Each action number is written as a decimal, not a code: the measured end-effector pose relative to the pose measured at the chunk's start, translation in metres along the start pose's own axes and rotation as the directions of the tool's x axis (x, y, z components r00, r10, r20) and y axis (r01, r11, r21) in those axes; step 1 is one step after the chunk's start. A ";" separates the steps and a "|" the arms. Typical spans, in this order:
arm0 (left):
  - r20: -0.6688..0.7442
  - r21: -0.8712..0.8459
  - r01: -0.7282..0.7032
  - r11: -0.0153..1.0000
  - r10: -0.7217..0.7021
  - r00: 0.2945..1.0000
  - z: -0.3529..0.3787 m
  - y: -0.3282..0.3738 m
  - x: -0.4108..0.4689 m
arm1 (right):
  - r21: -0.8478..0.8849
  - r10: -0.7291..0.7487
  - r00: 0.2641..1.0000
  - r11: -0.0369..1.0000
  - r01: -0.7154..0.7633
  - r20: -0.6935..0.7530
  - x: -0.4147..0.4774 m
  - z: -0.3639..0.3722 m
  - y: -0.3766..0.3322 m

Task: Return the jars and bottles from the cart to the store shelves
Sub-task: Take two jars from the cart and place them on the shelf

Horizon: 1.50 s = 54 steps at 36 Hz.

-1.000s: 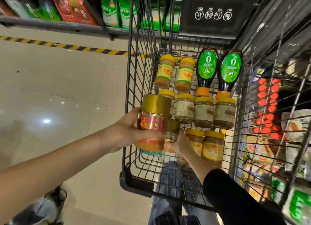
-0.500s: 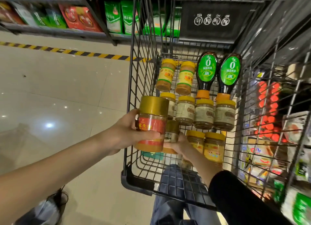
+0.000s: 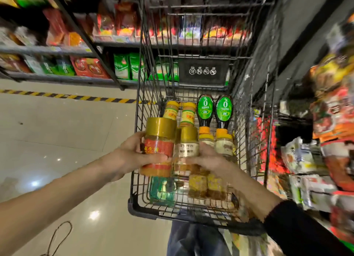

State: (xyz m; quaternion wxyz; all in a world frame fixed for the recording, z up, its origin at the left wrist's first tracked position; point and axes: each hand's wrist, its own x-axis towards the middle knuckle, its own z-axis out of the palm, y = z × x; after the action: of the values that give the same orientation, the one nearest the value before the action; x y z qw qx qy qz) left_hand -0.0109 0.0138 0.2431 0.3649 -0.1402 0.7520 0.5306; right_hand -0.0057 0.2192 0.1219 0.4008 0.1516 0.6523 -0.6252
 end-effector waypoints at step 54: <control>0.893 -0.388 -0.800 0.457 0.402 -0.204 0.275 0.008 -0.445 | -0.255 0.013 -0.419 0.778 0.575 -0.908 -0.649 0.332 0.181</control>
State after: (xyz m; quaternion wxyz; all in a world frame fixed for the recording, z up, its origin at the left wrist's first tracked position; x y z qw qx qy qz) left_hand 0.4034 0.1859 0.5118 0.4335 0.6643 0.3970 0.4617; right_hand 0.6423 0.1364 0.4925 -0.5176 0.4670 0.5756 -0.4275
